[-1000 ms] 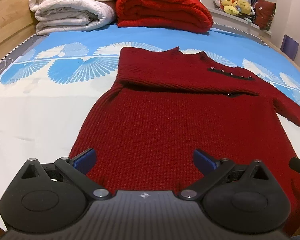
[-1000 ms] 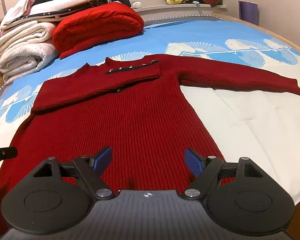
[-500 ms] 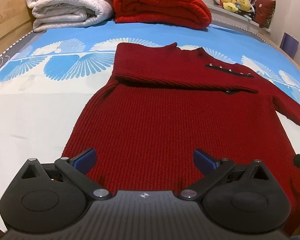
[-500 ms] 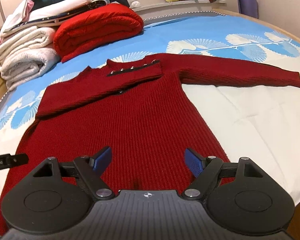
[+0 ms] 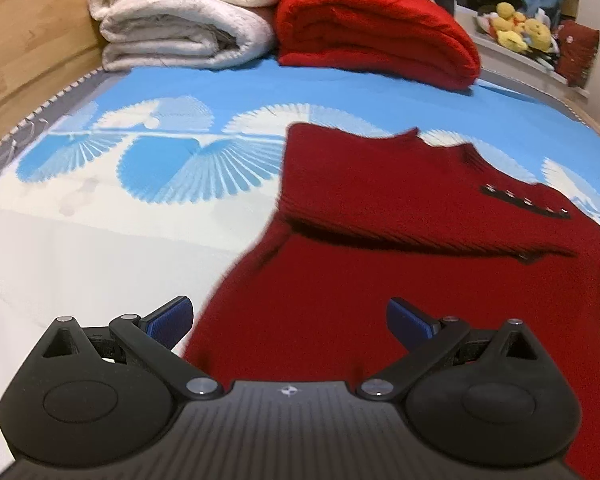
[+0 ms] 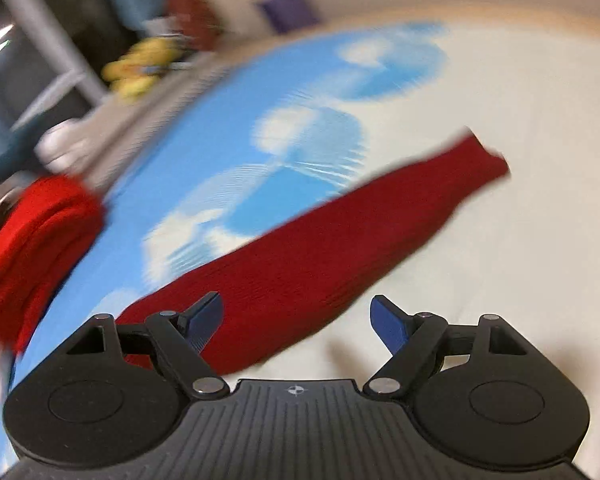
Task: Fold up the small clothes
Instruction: 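Grasp the other sleeve cuff with the right gripper and lift it, then lay the held sleeve across the sweater chest with the right gripper, release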
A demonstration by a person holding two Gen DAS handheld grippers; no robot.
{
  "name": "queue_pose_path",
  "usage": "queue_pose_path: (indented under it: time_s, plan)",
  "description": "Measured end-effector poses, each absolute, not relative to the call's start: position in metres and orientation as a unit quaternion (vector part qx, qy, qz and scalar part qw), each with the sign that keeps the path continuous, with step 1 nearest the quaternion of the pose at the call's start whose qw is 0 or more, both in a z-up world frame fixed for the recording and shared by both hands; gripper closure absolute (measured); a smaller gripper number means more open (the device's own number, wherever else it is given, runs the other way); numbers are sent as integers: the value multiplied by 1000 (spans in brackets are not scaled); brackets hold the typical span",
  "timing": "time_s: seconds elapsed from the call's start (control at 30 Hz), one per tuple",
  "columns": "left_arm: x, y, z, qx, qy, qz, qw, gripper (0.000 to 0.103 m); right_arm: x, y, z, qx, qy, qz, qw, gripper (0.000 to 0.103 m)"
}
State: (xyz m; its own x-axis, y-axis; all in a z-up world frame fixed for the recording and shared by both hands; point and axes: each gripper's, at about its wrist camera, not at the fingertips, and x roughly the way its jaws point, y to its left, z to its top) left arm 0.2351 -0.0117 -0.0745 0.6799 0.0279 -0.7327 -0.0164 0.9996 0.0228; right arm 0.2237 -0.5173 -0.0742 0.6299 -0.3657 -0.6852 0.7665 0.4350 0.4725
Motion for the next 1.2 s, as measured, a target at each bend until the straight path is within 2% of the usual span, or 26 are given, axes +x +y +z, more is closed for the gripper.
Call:
queue_pose_path:
  time_s: [0.1, 0.17, 0.2, 0.23, 0.27, 0.37, 0.47, 0.67, 0.8, 0.9, 0.97, 1.0, 1.07, 1.2]
  plan:
    - [242, -2, -79, 19, 404, 29, 914, 0, 236, -563, -112, 447, 249, -407, 756, 21]
    - [247, 7, -85, 7, 419, 32, 907, 0, 242, -582, -132, 462, 240, -435, 735, 16]
    - [249, 10, -86, 0, 426, 33, 904, 0, 246, -582, -133, 456, 217, -443, 741, 21]
    - [251, 15, -88, -9, 433, 35, 901, 0, 254, -581, -133, 437, 208, -454, 748, 52]
    - [252, 18, -90, -16, 438, 39, 898, 0, 264, -581, -131, 416, 218, -463, 752, 91]
    - [254, 27, -90, -32, 448, 44, 892, 0, 286, -577, -116, 380, 206, -478, 765, 91]
    - [254, 32, -86, -49, 448, 46, 892, 0, 313, -554, -80, 293, 188, -474, 809, 91]
    - [250, 35, -76, -55, 437, 55, 896, 0, 386, -405, -17, 101, 151, -311, 933, 91]
    - [249, 37, -74, -39, 430, 74, 899, 0, 415, -261, -43, -35, 159, -149, 975, 90]
    - [249, 41, -73, -40, 430, 72, 899, 0, 421, -181, -107, -103, 255, -25, 961, 85]
    - [247, 46, -72, -48, 432, 69, 898, 0, 413, -156, -147, -136, 320, 34, 937, 78]
    - [247, 48, -72, -52, 435, 68, 897, 0, 402, -149, -159, -165, 306, 28, 937, 75]
    - [247, 49, -74, -60, 442, 63, 893, 0, 388, -148, -163, -202, 283, 38, 937, 55]
    - [247, 50, -74, -79, 451, 55, 888, 0, 385, -174, -135, -112, 297, 42, 947, 43]
